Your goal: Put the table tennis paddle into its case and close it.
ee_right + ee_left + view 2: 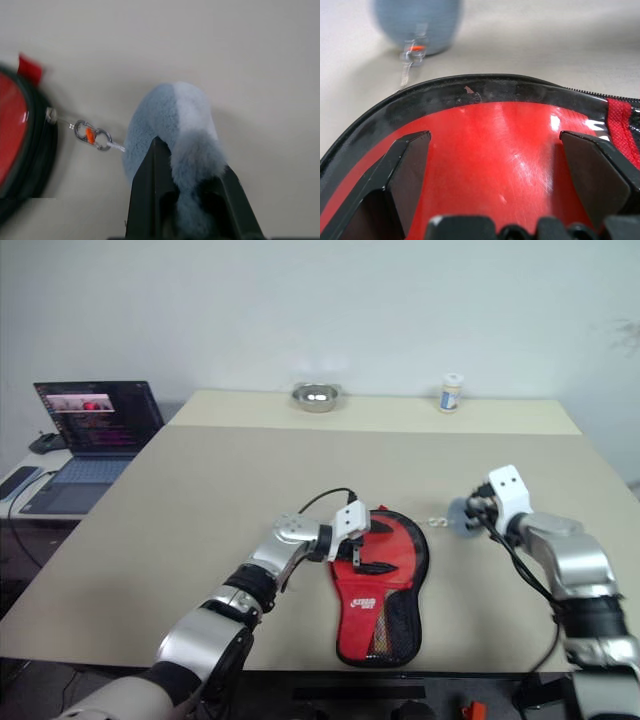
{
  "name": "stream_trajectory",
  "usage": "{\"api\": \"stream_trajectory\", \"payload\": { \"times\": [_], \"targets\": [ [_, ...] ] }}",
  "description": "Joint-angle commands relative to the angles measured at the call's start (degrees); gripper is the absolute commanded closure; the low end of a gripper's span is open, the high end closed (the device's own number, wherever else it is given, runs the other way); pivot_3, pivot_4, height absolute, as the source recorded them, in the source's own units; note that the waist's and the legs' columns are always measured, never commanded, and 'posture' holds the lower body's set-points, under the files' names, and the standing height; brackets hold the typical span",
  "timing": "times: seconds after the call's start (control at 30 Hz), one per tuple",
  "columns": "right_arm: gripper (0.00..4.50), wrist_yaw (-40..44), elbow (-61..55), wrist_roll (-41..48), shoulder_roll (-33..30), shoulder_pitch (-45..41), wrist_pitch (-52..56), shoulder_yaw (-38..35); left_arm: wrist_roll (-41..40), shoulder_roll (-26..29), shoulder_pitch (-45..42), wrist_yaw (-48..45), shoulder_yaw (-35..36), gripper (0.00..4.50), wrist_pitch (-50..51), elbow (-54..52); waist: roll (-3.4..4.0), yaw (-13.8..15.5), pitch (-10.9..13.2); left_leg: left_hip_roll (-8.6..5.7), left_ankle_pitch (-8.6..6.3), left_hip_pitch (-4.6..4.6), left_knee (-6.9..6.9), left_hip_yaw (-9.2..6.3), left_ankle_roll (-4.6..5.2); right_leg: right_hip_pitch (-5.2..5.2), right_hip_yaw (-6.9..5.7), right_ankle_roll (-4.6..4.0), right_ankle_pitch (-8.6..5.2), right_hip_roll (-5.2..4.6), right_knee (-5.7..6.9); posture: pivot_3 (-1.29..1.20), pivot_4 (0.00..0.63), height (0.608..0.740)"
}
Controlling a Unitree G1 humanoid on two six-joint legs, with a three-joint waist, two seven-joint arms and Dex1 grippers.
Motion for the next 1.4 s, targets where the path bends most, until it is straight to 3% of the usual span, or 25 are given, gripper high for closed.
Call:
{"api": "stream_trajectory", "payload": {
  "times": [0.03,0.27,0.57,0.87,1.1,1.4],
  "targets": [
    [4.48,4.2,-16.2,3.3,-7.4,7.7,7.7,-2.8,2.5,-1.7,3.0,-0.5,-2.8,0.00,1.4,4.5,-0.01,0.3,-0.1,-0.01,-0.01,0.00,0.00,-0.02,0.02,0.03,-0.01,0.01,-0.01,0.00,-0.04,0.00,0.150,0.740],
    [4.48,7.8,-37.5,13.0,-11.9,18.3,19.4,-7.0,3.4,-3.5,2.5,0.5,-3.2,0.00,1.1,6.1,-0.06,0.5,-0.3,0.01,-0.04,0.27,0.02,-0.10,0.05,0.35,-0.10,0.05,-0.03,0.00,-0.14,0.00,0.150,0.740],
    [4.48,14.6,-51.7,21.5,-18.8,34.2,23.2,-15.3,4.6,-5.0,2.3,1.5,-3.7,0.00,0.5,7.0,-0.23,0.7,-0.7,-0.04,-0.16,0.47,-0.07,-0.31,0.22,0.91,-0.31,-0.01,-0.08,-0.09,-0.83,0.00,0.150,0.740],
    [4.48,18.7,-57.3,29.6,-22.0,48.4,17.4,-21.2,5.2,-5.6,2.3,2.5,-4.1,0.00,0.2,7.8,-0.29,0.9,-1.2,-0.78,-0.59,0.35,-0.10,-0.43,0.75,1.00,-0.36,0.79,-0.37,-0.85,-0.97,0.00,0.150,0.740],
    [4.48,13.0,-57.3,35.7,-24.5,51.4,11.9,-17.5,5.7,-6.0,2.0,3.8,-4.1,0.00,0.0,8.5,-0.43,0.6,-1.2,-0.84,-0.66,0.62,-0.01,-0.58,0.86,1.46,-0.55,0.62,-0.53,-1.29,-1.08,0.00,0.150,0.740],
    [4.48,11.5,-57.3,42.2,-28.9,56.5,8.5,-21.0,5.9,-5.9,2.1,4.4,-4.1,0.00,-0.3,8.8,-0.42,0.7,-1.2,-0.96,-0.66,0.59,-0.02,-1.28,0.85,1.84,-1.40,0.58,-0.76,-1.48,-1.14,0.00,0.150,0.740]
  ]
}}
